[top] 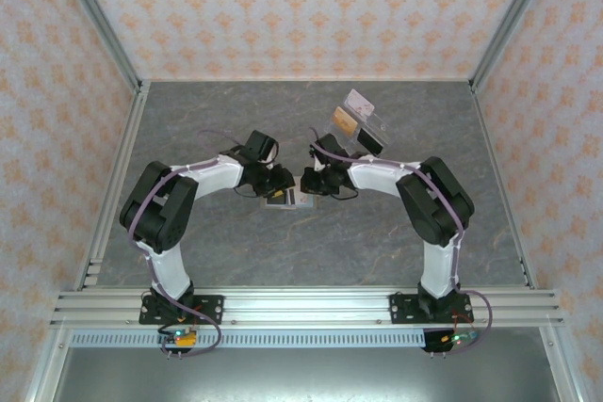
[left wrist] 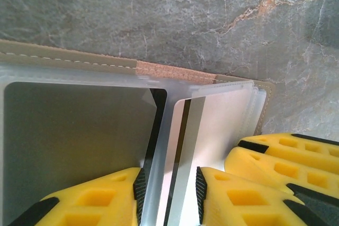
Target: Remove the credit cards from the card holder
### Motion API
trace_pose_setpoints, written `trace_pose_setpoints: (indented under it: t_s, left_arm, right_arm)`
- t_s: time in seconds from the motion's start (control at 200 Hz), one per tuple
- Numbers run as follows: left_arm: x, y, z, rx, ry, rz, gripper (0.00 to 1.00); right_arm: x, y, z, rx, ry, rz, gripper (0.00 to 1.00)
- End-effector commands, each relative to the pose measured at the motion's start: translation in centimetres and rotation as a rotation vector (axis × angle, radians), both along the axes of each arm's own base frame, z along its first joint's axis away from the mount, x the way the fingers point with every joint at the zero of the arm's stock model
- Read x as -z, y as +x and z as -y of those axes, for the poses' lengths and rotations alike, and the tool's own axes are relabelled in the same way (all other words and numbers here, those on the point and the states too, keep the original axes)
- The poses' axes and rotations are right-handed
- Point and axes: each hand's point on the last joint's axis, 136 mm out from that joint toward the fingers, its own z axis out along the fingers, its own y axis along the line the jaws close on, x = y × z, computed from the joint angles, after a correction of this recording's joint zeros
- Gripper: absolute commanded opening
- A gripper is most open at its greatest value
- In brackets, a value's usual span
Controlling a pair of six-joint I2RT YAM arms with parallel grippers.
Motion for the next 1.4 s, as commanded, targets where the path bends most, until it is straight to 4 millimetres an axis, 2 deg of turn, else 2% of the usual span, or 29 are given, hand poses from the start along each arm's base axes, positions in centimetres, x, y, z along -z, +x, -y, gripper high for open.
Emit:
trace_pose_setpoints:
  t_s: [0.0, 0.195, 0.415, 0.961, 1.176, 1.391]
  left_arm:
    - [1.0, -0.4, -0.3, -0.007, -0.029, -0.030, 0.34]
    - [0.6, 0.0, 0.0, -0.004, -0.071, -0.013, 0.32]
    - [-1.2, 0.8, 1.2, -0.014, -0.194, 0.044, 0.28]
    - [-3.3, 0.8, 0.7, -0.016, -0.257, 0.107, 0.21]
    - [-3.1, 0.7, 0.4, -0.016, -0.245, 0.103, 0.15]
    - [-2.5, 0.6, -0.1, -0.016, -0.209, 0.095, 0.04]
  right_arm:
    - [2.1, -1.0, 0.7, 0.004, -0.055, -0.077, 0.18]
    - [2.4, -1.1, 0.7, 0.003, -0.059, -0.088, 0.18]
    - [3.1, -1.1, 1.2, 0.014, -0.092, -0.111, 0.18]
    - [4.3, -1.0, 2.5, 0.039, -0.179, -0.131, 0.17]
    - [4.3, -1.0, 2.6, 0.041, -0.181, -0.132, 0.17]
    - [4.4, -0.9, 2.7, 0.043, -0.187, -0.130, 0.17]
